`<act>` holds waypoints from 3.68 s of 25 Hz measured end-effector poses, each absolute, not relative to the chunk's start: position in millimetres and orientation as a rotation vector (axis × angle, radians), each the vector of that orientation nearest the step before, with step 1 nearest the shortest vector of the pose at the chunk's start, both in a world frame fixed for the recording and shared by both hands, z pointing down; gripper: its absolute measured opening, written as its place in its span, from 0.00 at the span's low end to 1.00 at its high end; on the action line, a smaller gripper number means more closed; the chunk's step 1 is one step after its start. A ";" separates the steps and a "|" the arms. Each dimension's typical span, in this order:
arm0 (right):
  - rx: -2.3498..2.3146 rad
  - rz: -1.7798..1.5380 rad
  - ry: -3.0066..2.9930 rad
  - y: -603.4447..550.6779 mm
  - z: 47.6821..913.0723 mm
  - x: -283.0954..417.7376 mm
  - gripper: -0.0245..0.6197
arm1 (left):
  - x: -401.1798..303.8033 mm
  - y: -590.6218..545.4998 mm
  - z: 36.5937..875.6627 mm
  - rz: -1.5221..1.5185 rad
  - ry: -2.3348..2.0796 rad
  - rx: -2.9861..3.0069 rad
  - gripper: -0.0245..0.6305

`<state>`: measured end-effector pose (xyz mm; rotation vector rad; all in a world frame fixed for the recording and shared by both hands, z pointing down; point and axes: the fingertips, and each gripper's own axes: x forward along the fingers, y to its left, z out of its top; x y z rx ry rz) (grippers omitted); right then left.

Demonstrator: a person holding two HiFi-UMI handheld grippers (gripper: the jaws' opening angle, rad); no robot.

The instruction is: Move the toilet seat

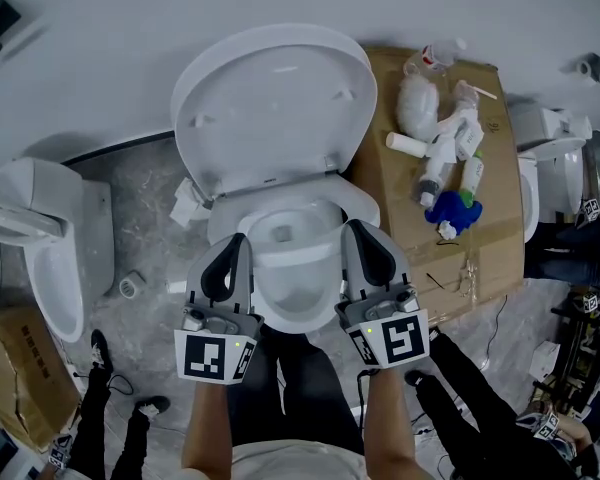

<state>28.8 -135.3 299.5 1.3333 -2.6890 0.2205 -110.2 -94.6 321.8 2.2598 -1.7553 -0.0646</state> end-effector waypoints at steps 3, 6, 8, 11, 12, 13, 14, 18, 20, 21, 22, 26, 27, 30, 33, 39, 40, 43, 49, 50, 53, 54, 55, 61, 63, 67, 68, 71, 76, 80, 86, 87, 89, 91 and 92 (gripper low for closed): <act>1.333 0.210 -2.694 -138.3 298.0 27.2 0.07 | -111.8 -97.3 320.4 -0.064 -1.760 2.259 0.05; 1.334 0.200 -2.693 -143.5 296.3 25.1 0.07 | -113.8 -102.0 318.8 -0.069 -1.762 2.261 0.05; 1.334 0.192 -2.697 -147.8 295.0 23.5 0.07 | -115.6 -105.9 317.6 -0.073 -1.765 2.263 0.05; 1.334 0.179 -2.703 -153.6 293.2 20.9 0.07 | -118.0 -110.7 316.1 -0.076 -1.773 2.264 0.05; 1.334 0.175 -2.703 -155.4 292.8 20.4 0.07 | -118.6 -112.4 315.6 -0.077 -1.776 2.265 0.05; 1.335 0.170 -2.703 -157.4 292.5 19.8 0.07 | -119.2 -114.3 315.1 -0.079 -1.778 2.265 0.05; 1.335 0.166 -2.704 -159.6 292.2 19.1 0.07 | -119.8 -116.3 314.6 -0.081 -1.781 2.266 0.05; 1.332 0.148 -2.708 -168.3 289.7 15.6 0.07 | -123.0 -124.4 312.6 -0.084 -1.785 2.270 0.05; 1.330 0.141 -2.708 -172.1 288.9 13.7 0.06 | -124.6 -128.1 311.6 -0.084 -1.786 2.269 0.05; 1.330 0.137 -2.708 -173.7 288.6 12.9 0.06 | -125.3 -129.6 311.6 -0.082 -1.787 2.269 0.05; 1.330 0.133 -2.709 -175.4 288.4 12.2 0.06 | -126.0 -131.1 311.7 -0.081 -1.788 2.268 0.05; 1.331 0.122 -2.709 -181.1 287.6 9.6 0.06 | -128.4 -136.9 309.8 -0.082 -1.794 2.273 0.05; 1.332 0.119 -2.710 -182.5 287.1 8.9 0.06 | -129.0 -138.2 309.5 -0.082 -1.795 2.273 0.05; 1.334 0.108 -2.712 -186.6 286.3 7.3 0.06 | -130.6 -142.1 309.0 -0.082 -1.800 2.274 0.05; 1.334 0.108 -2.714 -190.3 286.6 6.3 0.06 | -131.8 -145.8 309.2 -0.082 -1.804 2.274 0.05; 1.337 0.108 -2.727 -197.4 285.9 4.7 0.06 | -133.5 -153.0 309.0 -0.077 -1.812 2.272 0.05; 1.337 0.107 -2.727 -198.5 285.9 4.3 0.06 | -134.0 -154.2 308.8 -0.077 -1.813 2.272 0.05; 1.336 0.104 -2.732 -202.8 285.3 2.0 0.06 | -136.3 -158.6 308.0 -0.083 -1.818 2.273 0.05; 1.334 0.091 -2.738 -213.0 283.0 -3.3 0.06 | -141.0 -167.3 306.7 -0.086 -1.822 2.278 0.05; 1.334 0.089 -2.739 -214.6 282.8 -3.9 0.06 | -141.6 -168.9 306.5 -0.087 -1.822 2.279 0.05; 1.331 0.086 -2.741 -219.3 282.5 -5.6 0.06 | -143.0 -173.5 305.8 -0.086 -1.819 2.282 0.05; 1.330 0.085 -2.742 -220.9 282.5 -6.1 0.06 | -143.4 -174.9 305.7 -0.085 -1.818 2.284 0.05; 1.329 0.083 -2.744 -222.5 282.6 -6.7 0.06 | -143.8 -176.4 305.8 -0.083 -1.817 2.285 0.05; 1.318 0.063 -2.754 -229.6 282.1 -10.1 0.06 | -146.4 -183.0 305.4 -0.085 -1.820 2.290 0.05; 1.316 0.056 -2.757 -230.8 281.4 -10.9 0.06 | -148.2 -183.8 304.1 -0.082 -1.836 2.292 0.05; 1.321 0.045 -2.763 -237.2 280.9 -12.3 0.06 | -151.7 -189.2 303.1 -0.079 -1.871 2.293 0.05; 1.322 0.043 -2.764 -239.2 281.2 -12.9 0.06 | -152.2 -191.2 303.5 -0.080 -1.872 2.292 0.05; 1.319 0.037 -2.765 -244.4 281.8 -15.5 0.06 | -154.3 -196.2 304.3 -0.082 -1.870 2.292 0.05; 1.321 0.030 -2.764 -253.0 281.5 -19.5 0.06 | -157.7 -204.0 304.3 -0.087 -1.853 2.299 0.05; 1.321 0.024 -2.765 -260.0 281.4 -23.5 0.06 | -161.1 -210.1 304.1 -0.090 -1.849 2.303 0.05; 1.314 0.017 -2.766 -269.4 282.3 -26.4 0.06 | -163.4 -218.6 304.6 -0.093 -1.853 2.305 0.05; 1.313 0.016 -2.766 -270.5 282.5 -27.2 0.06 | -164.2 -219.5 304.8 -0.094 -1.854 2.305 0.05; 1.311 0.012 -2.767 -273.0 282.6 -28.8 0.06 | -165.7 -221.9 304.8 -0.097 -1.857 2.306 0.05; 1.308 0.009 -2.769 -275.3 282.5 -30.3 0.06 | -167.0 -224.0 304.7 -0.098 -1.860 2.306 0.05; 1.306 0.008 -2.769 -276.4 282.6 -31.0 0.06 | -167.6 -225.0 304.7 -0.098 -1.861 2.306 0.05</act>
